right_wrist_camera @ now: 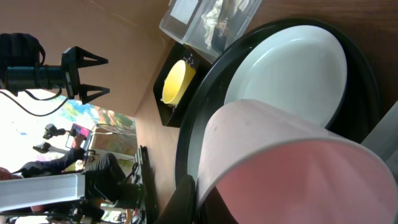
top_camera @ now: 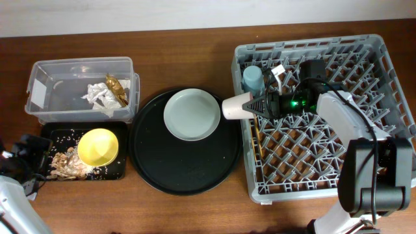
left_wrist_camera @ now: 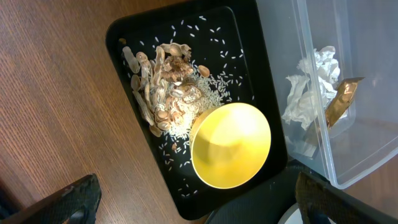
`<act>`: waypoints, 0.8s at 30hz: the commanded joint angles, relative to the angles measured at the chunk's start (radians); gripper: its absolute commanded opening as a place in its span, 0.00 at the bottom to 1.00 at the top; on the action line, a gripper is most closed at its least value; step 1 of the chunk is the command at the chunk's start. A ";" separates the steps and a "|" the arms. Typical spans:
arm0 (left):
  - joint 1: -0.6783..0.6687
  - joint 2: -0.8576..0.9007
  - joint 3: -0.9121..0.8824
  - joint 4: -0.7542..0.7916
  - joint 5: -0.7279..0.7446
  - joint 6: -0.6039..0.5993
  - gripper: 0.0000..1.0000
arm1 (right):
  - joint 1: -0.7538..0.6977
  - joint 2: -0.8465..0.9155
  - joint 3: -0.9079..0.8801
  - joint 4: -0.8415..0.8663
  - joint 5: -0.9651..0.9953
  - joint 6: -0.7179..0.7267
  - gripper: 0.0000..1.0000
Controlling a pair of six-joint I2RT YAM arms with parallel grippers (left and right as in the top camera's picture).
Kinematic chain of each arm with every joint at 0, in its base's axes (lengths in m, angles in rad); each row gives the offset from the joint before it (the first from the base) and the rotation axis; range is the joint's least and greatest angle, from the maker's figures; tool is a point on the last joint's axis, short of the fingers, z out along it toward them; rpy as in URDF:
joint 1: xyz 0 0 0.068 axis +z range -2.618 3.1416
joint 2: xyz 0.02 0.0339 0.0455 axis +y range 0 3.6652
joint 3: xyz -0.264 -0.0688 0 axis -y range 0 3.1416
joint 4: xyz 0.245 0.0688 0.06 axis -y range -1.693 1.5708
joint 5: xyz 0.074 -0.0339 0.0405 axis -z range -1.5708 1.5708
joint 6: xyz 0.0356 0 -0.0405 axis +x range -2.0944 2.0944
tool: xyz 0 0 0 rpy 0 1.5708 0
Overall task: Sort waste into correct bins and load items into the dishwasher rack
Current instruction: 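Place the pink cup upside down in the rack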
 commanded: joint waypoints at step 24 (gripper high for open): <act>0.002 -0.004 0.009 -0.002 0.003 -0.011 0.99 | -0.182 0.005 -0.021 -0.427 0.260 -0.276 0.40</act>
